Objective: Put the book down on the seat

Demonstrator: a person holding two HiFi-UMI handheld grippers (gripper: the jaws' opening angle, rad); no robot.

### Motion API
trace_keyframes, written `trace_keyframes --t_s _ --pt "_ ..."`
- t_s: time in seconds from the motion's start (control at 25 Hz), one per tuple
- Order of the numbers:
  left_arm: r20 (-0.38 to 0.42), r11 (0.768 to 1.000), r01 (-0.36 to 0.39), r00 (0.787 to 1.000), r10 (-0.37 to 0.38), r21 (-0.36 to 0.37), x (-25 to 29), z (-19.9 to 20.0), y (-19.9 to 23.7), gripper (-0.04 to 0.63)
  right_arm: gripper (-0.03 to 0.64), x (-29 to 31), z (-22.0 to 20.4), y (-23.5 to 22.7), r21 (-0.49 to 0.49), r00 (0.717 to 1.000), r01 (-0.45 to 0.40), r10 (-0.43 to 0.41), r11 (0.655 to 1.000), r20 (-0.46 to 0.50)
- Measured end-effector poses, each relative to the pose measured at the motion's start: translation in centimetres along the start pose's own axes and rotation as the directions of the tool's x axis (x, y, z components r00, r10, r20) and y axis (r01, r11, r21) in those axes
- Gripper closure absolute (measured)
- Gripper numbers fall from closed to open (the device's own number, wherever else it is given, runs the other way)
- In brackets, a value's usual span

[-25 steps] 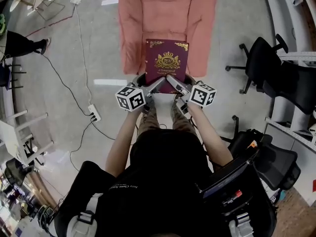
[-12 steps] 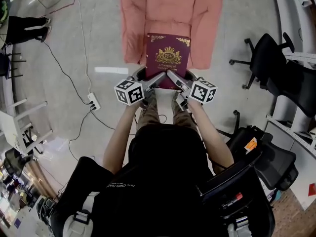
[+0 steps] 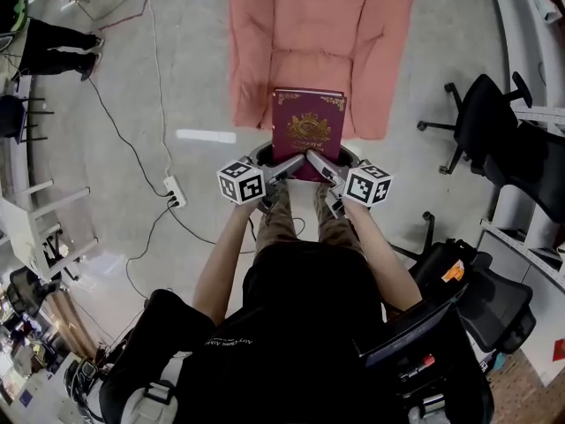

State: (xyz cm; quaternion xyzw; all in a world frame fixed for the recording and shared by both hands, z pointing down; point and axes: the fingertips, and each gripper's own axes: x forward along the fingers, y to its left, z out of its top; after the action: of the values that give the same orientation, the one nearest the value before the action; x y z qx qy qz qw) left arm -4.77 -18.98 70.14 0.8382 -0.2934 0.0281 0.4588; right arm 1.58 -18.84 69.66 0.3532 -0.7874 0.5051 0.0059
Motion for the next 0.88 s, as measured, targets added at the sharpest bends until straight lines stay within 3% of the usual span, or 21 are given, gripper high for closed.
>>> trace_keyframes --t_s 0.2,0.44,0.88 --pt "-0.043 1.000 -0.019 0.999 0.019 -0.007 0.6 -0.6 1.6 0.225 0.273 0.9 -0.4 -1.5 -0.019 0.999 0.037 -0.037 0.999 -0.025" --pt "-0.091 0.998 -0.040 0.995 0.043 0.041 1.6 -0.8 3.1 0.225 0.262 1.9 -0.6 -3.1 -0.006 0.998 0.061 -0.061 0.998 -0.026" --pt "-0.126 1.000 -0.010 0.992 0.009 -0.009 5.6 -4.7 10.5 0.225 0.264 5.7 -3.6 -10.8 0.022 0.995 0.100 -0.100 0.995 -0.021"
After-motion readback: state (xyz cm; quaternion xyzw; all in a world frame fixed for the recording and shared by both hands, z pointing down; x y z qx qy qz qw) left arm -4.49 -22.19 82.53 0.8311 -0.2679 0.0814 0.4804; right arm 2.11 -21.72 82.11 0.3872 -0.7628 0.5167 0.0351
